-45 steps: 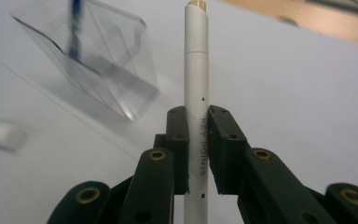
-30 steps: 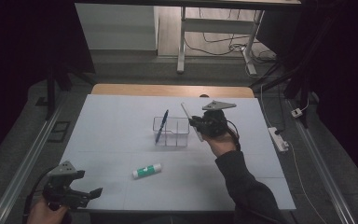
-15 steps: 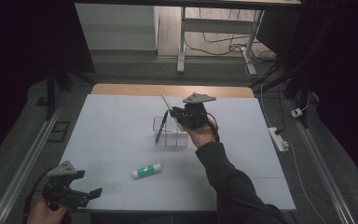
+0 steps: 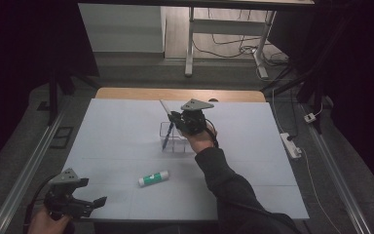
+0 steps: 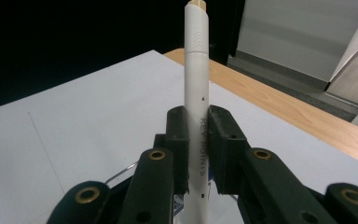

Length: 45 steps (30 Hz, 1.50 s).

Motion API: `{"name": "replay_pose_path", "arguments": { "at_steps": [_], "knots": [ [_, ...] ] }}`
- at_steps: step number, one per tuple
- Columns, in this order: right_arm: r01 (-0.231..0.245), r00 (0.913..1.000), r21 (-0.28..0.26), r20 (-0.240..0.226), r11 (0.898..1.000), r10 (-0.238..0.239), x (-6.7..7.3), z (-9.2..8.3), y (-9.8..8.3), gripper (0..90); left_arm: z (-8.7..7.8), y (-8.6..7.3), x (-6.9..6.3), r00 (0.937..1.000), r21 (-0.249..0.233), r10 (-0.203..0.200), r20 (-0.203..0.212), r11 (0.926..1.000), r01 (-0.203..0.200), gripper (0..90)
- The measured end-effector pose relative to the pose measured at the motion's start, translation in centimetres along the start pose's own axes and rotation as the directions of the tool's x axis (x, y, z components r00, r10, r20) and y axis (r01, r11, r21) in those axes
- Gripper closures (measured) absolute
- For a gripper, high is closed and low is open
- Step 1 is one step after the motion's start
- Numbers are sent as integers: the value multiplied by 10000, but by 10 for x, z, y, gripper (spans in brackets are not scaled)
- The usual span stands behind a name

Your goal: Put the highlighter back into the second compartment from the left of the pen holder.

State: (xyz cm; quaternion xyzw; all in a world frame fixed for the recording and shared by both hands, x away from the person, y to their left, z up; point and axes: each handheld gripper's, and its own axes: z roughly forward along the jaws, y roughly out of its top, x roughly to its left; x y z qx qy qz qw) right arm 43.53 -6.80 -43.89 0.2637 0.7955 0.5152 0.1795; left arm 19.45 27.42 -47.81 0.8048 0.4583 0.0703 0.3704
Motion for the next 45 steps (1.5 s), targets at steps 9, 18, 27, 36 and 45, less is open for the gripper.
{"name": "replay_pose_path", "arguments": {
  "at_steps": [9,18,27,36,45],
  "knots": [
    [116,9999,414,21,9991,-116,4,5,-12,775,0,0,0,10000,-5,0,-7,10000,0,13],
    [225,9997,553,17,9982,-226,6,-4,-9,665,0,0,0,10000,-22,-18,-19,10000,18,12],
    [191,9998,919,54,9956,-197,5,-31,-2,452,0,0,0,10000,-33,-63,32,10000,63,6],
    [-24,9996,1547,-274,9880,67,9,-70,-10,244,-1,0,2,9997,-127,-135,191,9998,138,0],
    [-418,9969,2548,-540,9661,574,14,-118,-36,79,-2,-1,2,9996,-228,-169,234,9996,174,0]
  ]
}}
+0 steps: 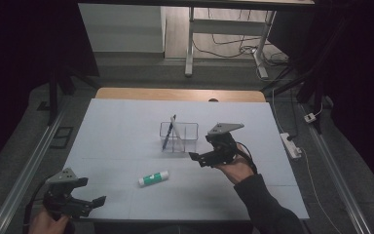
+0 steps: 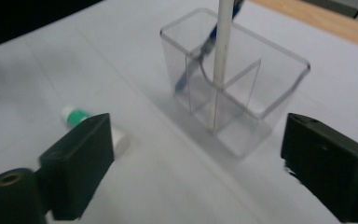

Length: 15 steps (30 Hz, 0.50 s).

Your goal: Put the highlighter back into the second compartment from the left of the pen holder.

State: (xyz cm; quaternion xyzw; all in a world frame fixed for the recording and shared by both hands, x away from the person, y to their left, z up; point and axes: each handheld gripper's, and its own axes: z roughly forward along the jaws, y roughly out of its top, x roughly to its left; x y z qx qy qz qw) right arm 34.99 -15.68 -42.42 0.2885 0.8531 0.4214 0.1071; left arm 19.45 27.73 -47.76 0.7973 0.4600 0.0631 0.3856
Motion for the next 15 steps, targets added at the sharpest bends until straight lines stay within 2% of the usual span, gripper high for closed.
{"name": "replay_pose_path", "arguments": {
  "at_steps": [3,7,9,15],
  "knots": [
    [3,9999,-8,118,10000,-3,2,-16,-16,32,0,0,0,10000,-20,8,-7,10000,-8,0],
    [-340,9989,-193,316,9992,346,2,-39,-39,1,-1,0,0,10000,-66,-15,12,10000,15,0],
    [-465,9972,-150,578,9988,473,0,-51,-51,0,-1,0,0,10000,-88,-8,18,10000,8,0],
    [-1209,9847,-235,1232,9924,1229,-4,-84,-86,0,-1,0,0,10000,-83,-13,71,10000,13,0]
  ]
}}
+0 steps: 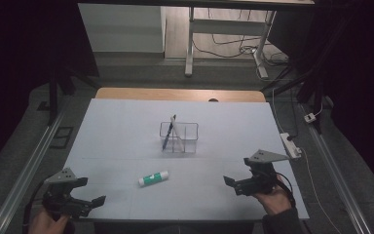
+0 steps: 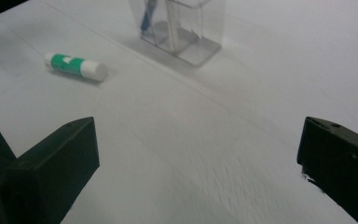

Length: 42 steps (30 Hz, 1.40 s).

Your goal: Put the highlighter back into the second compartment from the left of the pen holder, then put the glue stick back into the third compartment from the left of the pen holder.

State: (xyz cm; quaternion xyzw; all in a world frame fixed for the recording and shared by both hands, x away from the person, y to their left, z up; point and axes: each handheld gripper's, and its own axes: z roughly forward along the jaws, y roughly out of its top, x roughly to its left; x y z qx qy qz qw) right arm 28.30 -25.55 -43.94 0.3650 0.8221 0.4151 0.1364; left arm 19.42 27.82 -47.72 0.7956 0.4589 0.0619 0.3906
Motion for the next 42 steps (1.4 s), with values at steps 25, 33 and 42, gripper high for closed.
{"name": "replay_pose_path", "arguments": {
  "at_steps": [25,33,42],
  "knots": [
    [-585,9962,920,700,9940,521,-3,-19,-36,0,22,27,-5,9940,12,754,786,9971,-757,0],
    [-622,9962,887,661,9941,564,-4,-19,-36,0,52,53,-15,9793,343,1572,1272,9861,-1627,0],
    [-617,9970,840,529,9946,574,-5,-20,-36,0,88,84,-22,9675,1075,2054,1474,9691,-2222,0]
  ]
}}
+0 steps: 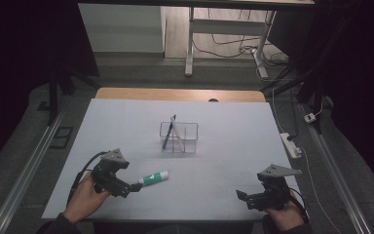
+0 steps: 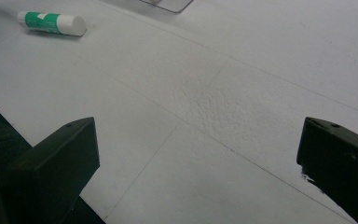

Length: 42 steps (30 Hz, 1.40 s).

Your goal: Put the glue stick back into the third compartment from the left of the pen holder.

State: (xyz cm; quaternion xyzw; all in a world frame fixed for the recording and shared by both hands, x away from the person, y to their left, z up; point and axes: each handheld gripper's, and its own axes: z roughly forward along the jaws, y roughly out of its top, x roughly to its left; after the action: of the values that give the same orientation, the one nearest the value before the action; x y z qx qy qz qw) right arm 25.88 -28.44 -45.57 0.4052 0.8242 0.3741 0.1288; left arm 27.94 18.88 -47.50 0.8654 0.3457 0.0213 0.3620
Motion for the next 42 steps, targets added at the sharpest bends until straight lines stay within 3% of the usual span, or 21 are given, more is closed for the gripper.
{"name": "replay_pose_path", "arguments": {
  "at_steps": [4,8,17,23,28,32,33,36,42],
  "knots": [
    [5,10000,22,-28,10000,-5,0,0,0,0,11,11,2,9992,135,357,-169,9993,-355,0],
    [50,10000,55,-60,10000,-50,1,0,0,0,27,22,3,9985,505,542,-69,9973,-538,0],
    [33,9998,105,-196,9999,-31,0,1,0,0,53,40,4,9945,649,936,464,9932,-965,0],
    [28,9997,132,-242,9999,-25,0,2,0,0,76,51,2,9897,1262,1359,450,9820,-1406,0],
    [16,9997,173,-262,9998,-11,-1,2,0,0,93,56,-3,9851,1923,1695,280,9662,-1718,3],
    [29,9996,183,-288,9998,-24,-1,2,0,0,100,58,-7,9771,2345,2121,193,9490,-2106,107],
    [30,9996,186,-296,9998,-24,-1,2,0,0,101,58,-7,9759,2435,2167,255,9455,-2163,175],
    [12,9995,179,-330,9998,-6,-1,2,0,0,102,60,-7,9794,2518,1996,316,9466,-2011,320],
    [7,9993,204,-383,9998,0,-1,2,0,0,104,62,-8,9770,2806,2095,400,9361,-2122,492]
  ]
}}
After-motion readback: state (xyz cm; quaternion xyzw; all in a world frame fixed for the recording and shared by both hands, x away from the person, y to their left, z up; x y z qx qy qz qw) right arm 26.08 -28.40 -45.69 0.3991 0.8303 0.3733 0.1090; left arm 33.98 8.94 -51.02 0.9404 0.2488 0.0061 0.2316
